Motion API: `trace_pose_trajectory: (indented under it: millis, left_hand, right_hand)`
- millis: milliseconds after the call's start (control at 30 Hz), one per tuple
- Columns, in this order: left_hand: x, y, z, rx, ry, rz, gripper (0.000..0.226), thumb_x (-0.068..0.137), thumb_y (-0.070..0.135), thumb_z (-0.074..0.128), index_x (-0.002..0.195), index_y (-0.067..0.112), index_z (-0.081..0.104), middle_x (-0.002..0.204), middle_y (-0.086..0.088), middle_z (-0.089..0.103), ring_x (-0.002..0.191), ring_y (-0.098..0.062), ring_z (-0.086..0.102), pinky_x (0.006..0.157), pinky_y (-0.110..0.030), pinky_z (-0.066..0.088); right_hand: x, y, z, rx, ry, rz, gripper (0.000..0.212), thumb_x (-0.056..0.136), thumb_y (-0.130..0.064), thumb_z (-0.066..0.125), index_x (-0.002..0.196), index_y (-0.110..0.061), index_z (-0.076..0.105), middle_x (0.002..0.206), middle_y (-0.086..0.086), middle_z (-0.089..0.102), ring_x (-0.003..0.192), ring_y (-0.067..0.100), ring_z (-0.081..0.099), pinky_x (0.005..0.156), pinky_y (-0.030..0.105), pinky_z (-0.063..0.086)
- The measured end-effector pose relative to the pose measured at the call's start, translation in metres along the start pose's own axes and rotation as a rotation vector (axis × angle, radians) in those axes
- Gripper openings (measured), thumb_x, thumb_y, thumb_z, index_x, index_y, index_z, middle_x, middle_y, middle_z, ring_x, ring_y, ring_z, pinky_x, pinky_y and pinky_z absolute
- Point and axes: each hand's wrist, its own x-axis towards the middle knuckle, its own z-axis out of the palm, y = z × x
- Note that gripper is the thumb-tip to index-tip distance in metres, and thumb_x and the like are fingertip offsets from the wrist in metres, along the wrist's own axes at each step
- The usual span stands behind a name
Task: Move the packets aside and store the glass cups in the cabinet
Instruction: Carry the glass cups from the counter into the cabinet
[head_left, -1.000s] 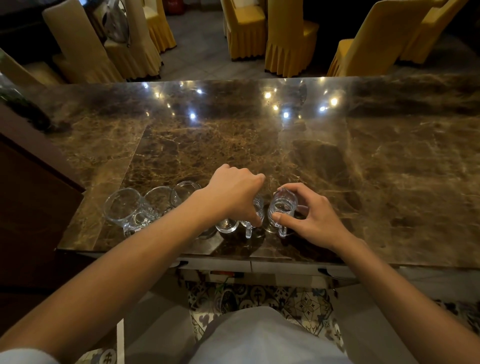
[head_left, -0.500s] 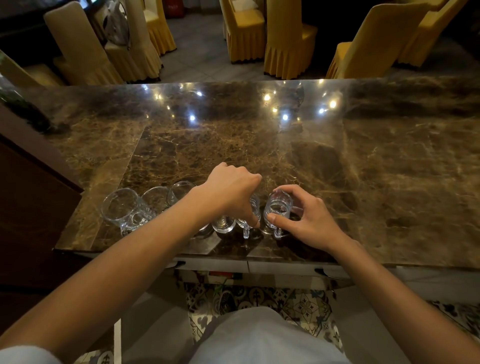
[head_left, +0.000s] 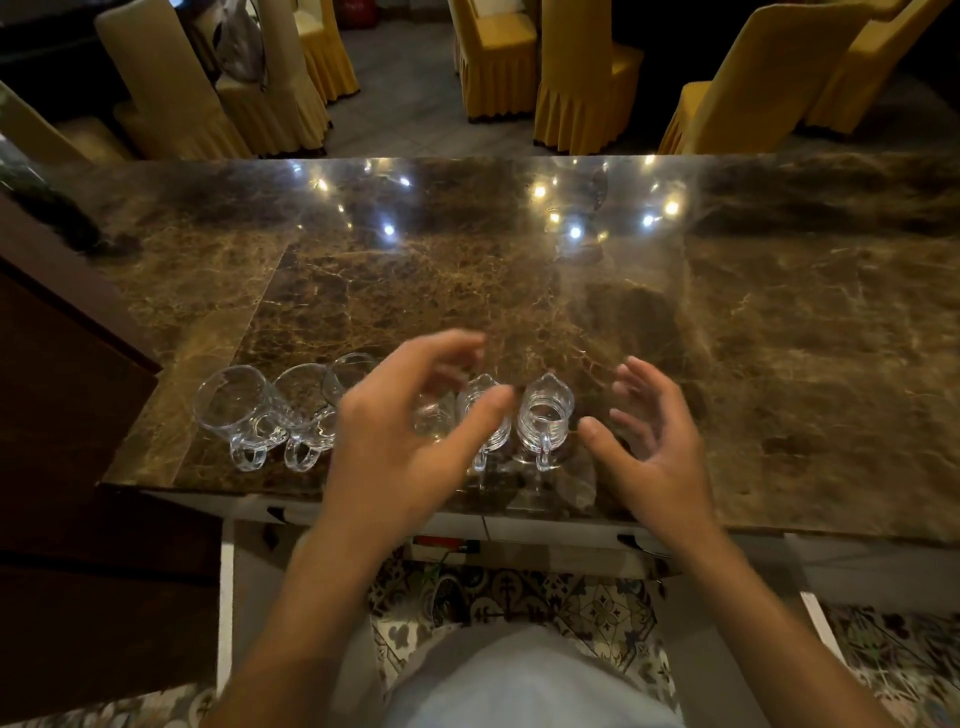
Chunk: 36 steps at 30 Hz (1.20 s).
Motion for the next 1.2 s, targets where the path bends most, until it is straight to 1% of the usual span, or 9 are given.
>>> trace_pose_trajectory:
  millis: [133, 300, 500, 567, 667, 800, 900, 1033, 1200]
  left_hand:
    - [-0.049, -0.024, 0.013, -0.256, 0.12, -0.398, 0.016, 0.09, 0.023, 0.071, 0.106, 0.022, 0.07, 0.091, 0.005, 0.073, 0.08, -0.015, 0.071, 0.071, -0.022, 0.057]
    - [-0.069, -0.049, 0.05, -0.456, 0.14, -0.672, 0.017, 0.094, 0.013, 0.068, 0.111, 0.018, 0.07, 0.099, -0.002, 0.074, 0.081, -0.023, 0.074, 0.072, -0.025, 0.058]
    - [-0.063, -0.056, 0.082, -0.439, 0.115, -0.755, 0.017, 0.096, 0.026, 0.068, 0.111, 0.018, 0.066, 0.102, -0.006, 0.074, 0.08, -0.02, 0.074, 0.071, -0.027, 0.059]
    - [-0.062, -0.06, 0.084, -0.416, 0.098, -0.757, 0.017, 0.096, 0.029, 0.068, 0.107, 0.017, 0.07, 0.1, -0.005, 0.075, 0.082, -0.021, 0.074, 0.073, -0.03, 0.059]
    - [-0.061, -0.06, 0.085, -0.394, 0.055, -0.73, 0.019, 0.099, 0.03, 0.063, 0.101, 0.016, 0.075, 0.099, 0.0, 0.077, 0.084, -0.018, 0.075, 0.075, -0.033, 0.06]
    - [-0.058, -0.063, 0.088, -0.418, 0.032, -0.705, 0.026, 0.101, 0.031, 0.059, 0.094, 0.015, 0.077, 0.093, -0.002, 0.078, 0.09, -0.02, 0.076, 0.082, -0.042, 0.063]
    - [-0.056, -0.065, 0.086, -0.475, 0.03, -0.716, 0.03, 0.102, 0.031, 0.058, 0.086, 0.014, 0.077, 0.09, -0.005, 0.078, 0.091, -0.021, 0.076, 0.085, -0.042, 0.063]
    - [-0.057, -0.064, 0.081, -0.52, 0.029, -0.708, 0.03, 0.101, 0.028, 0.059, 0.084, 0.011, 0.077, 0.09, -0.006, 0.078, 0.092, -0.022, 0.076, 0.087, -0.04, 0.062]
    - [-0.067, -0.067, 0.069, -0.552, 0.038, -0.713, 0.032, 0.099, 0.029, 0.063, 0.08, 0.009, 0.079, 0.081, -0.006, 0.078, 0.08, -0.017, 0.074, 0.084, -0.044, 0.063]
  right_hand:
    - [-0.019, 0.003, 0.0, 0.09, 0.152, 0.036, 0.052, 0.082, -0.041, 0.072, 0.127, -0.018, 0.06, 0.112, -0.015, 0.068, 0.092, 0.007, 0.069, 0.078, 0.022, 0.059]
    - [-0.034, 0.013, 0.017, 0.079, 0.056, 0.109, 0.018, 0.089, -0.035, 0.072, 0.101, -0.021, 0.071, 0.084, -0.009, 0.072, 0.07, 0.008, 0.065, 0.063, 0.026, 0.056]
    - [-0.033, 0.015, 0.044, 0.102, -0.049, 0.219, 0.016, 0.093, -0.041, 0.07, 0.099, -0.026, 0.076, 0.08, 0.0, 0.075, 0.07, 0.03, 0.069, 0.063, 0.049, 0.058]
    - [-0.029, 0.014, 0.049, 0.125, -0.053, 0.239, 0.018, 0.095, -0.04, 0.069, 0.098, -0.024, 0.078, 0.079, 0.001, 0.076, 0.07, 0.027, 0.071, 0.062, 0.046, 0.058]
    - [-0.027, 0.011, 0.053, 0.153, -0.056, 0.263, 0.023, 0.098, -0.038, 0.065, 0.096, -0.02, 0.08, 0.081, 0.005, 0.076, 0.072, 0.023, 0.072, 0.06, 0.032, 0.059]
    - [-0.029, 0.009, 0.06, 0.193, -0.073, 0.29, 0.028, 0.102, -0.038, 0.058, 0.096, -0.022, 0.08, 0.089, 0.014, 0.076, 0.088, 0.033, 0.073, 0.076, 0.045, 0.065]
    - [-0.033, 0.004, 0.072, 0.299, -0.088, 0.372, 0.029, 0.105, -0.032, 0.054, 0.102, -0.017, 0.079, 0.099, 0.008, 0.079, 0.097, 0.022, 0.076, 0.088, 0.046, 0.063]
    - [-0.037, -0.004, 0.087, 0.363, 0.015, 0.409, 0.031, 0.104, -0.032, 0.056, 0.094, -0.014, 0.079, 0.096, 0.008, 0.079, 0.098, 0.021, 0.076, 0.094, 0.048, 0.06]
    - [-0.045, -0.005, 0.091, 0.261, 0.14, 0.405, 0.043, 0.097, -0.052, 0.06, 0.076, -0.018, 0.078, 0.087, 0.009, 0.079, 0.092, 0.032, 0.076, 0.091, 0.057, 0.059]
